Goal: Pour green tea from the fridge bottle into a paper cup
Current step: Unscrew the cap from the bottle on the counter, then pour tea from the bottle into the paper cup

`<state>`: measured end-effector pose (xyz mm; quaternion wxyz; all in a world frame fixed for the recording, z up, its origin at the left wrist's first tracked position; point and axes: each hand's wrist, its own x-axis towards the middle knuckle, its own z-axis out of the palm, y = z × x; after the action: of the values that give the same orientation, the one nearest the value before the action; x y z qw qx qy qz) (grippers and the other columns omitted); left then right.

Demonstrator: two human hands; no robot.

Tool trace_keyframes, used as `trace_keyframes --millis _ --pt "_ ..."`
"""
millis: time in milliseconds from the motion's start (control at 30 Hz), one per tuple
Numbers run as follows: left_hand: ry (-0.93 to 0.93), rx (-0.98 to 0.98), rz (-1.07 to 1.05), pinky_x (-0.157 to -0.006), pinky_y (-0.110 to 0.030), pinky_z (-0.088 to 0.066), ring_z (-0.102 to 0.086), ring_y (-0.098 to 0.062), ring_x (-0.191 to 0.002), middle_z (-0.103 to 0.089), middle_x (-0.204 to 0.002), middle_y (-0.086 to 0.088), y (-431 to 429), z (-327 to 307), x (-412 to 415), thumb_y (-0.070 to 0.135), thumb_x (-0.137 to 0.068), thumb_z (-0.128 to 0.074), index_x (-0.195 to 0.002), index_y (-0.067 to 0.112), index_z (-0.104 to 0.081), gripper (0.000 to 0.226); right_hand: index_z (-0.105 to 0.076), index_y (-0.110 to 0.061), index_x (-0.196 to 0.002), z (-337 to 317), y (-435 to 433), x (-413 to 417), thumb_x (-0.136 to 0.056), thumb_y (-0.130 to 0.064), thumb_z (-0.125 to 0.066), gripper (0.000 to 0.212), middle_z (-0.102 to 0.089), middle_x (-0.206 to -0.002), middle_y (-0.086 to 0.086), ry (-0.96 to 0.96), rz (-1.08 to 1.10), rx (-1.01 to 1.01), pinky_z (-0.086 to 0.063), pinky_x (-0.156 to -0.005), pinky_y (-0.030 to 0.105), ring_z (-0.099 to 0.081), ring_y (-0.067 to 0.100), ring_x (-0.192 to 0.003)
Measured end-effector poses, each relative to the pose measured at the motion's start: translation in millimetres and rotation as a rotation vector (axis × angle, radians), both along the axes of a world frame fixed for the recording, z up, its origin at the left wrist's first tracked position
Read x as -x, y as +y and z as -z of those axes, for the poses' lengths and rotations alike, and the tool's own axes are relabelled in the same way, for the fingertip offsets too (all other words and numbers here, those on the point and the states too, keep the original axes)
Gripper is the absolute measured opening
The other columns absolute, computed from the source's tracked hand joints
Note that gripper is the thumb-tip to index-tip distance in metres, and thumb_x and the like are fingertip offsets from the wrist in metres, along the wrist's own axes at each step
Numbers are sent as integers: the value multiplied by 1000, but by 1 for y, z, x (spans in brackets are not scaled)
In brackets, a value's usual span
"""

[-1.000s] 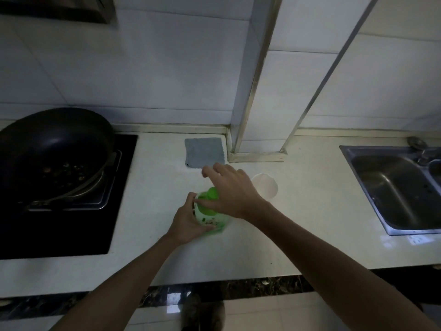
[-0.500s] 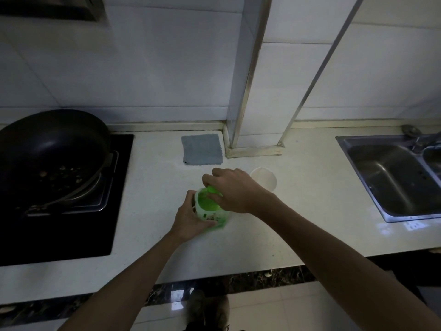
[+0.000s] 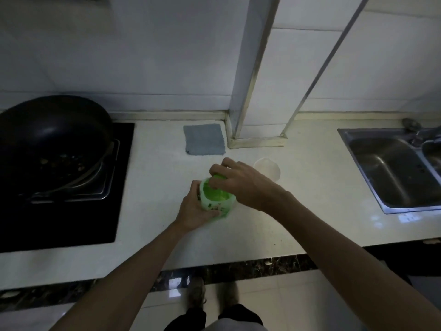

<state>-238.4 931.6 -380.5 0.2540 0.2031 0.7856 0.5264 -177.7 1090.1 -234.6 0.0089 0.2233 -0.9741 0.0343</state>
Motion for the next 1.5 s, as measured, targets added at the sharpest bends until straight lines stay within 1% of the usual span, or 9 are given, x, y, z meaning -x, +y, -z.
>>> trace_keyframes --millis 167,367,600,733,867,967,1100,1267,1500 --pt "1 -29 -28 -72 -28 -56 -66 -7 -92 -66 -105 7 1 2 -4 21 -55 -93 -112 28 -46 74 -61 -13 -122 7 15 -11 -83 -2 -70 42 -57 -116 11 100 128 262 -46 -74 27 -55 23 -100" --pt "-22 -50 -83 -70 -17 -52 -62 8 -87 -64 -104 13 7 0 -15 27 -52 -91 -105 36 -43 72 -63 -9 -92 62 49 -65 -76 -13 -78 22 -62 -94 -2 178 414 661 -39 -78 17 -47 8 -87" --pt "-39 -36 -181 -80 -34 -57 -65 -17 -99 -66 -106 2 15 0 -25 37 -45 -90 -102 40 -45 73 -71 -13 -81 150 85 -126 -70 -9 -85 19 -68 -93 -10 42 656 811 -42 -71 6 -60 13 -80" --pt "-17 -1 -210 -81 -36 -57 -66 -18 -98 -66 -106 1 19 -4 -28 23 -49 -93 -100 40 -43 74 -73 -12 -99 185 103 -135 -76 -14 -80 24 -63 -94 -6 -110 751 791 -48 -73 18 -59 11 -81" --pt "-16 22 -234 -81 -34 -57 -66 -15 -96 -65 -105 2 23 -5 -31 1 -56 -91 -105 32 -42 75 -63 -17 -113 199 119 -139 -82 -17 -73 33 -58 -95 -2 -171 787 769 -47 -76 17 -56 12 -86" --pt "-8 30 -261 -74 -24 -57 -65 -10 -92 -64 -104 5 26 -5 -35 -3 -57 -89 -109 25 -43 75 -58 -15 -122 200 128 -138 -85 -14 -70 39 -58 -102 -1 -172 828 772 -51 -83 29 -55 13 -92" --pt "3 44 -277 -67 -14 -54 -64 9 -82 -62 -102 8 28 -9 -38 -6 -59 -87 -103 35 -43 74 -52 -12 -133 199 138 -137 -91 -13 -63 44 -57 -119 9 -137 866 724 -38 -84 20 -50 13 -101" --pt "-19 60 -293 -74 -27 -56 -64 2 -87 -63 -104 8 28 -11 -39 -1 -58 -89 -104 37 -43 75 -51 -10 -137 201 147 -144 -92 -12 -62 47 -51 -130 12 -123 874 689 -37 -93 19 -52 22 -117" --pt "-52 39 -311 -64 -14 -53 -59 -5 -92 -61 -103 6 32 -16 -45 -3 -61 -86 -117 21 -45 73 -48 -10 -139 207 160 -144 -93 -19 -62 48 -51 -135 10 -193 799 664 -39 -105 27 -48 22 -125"
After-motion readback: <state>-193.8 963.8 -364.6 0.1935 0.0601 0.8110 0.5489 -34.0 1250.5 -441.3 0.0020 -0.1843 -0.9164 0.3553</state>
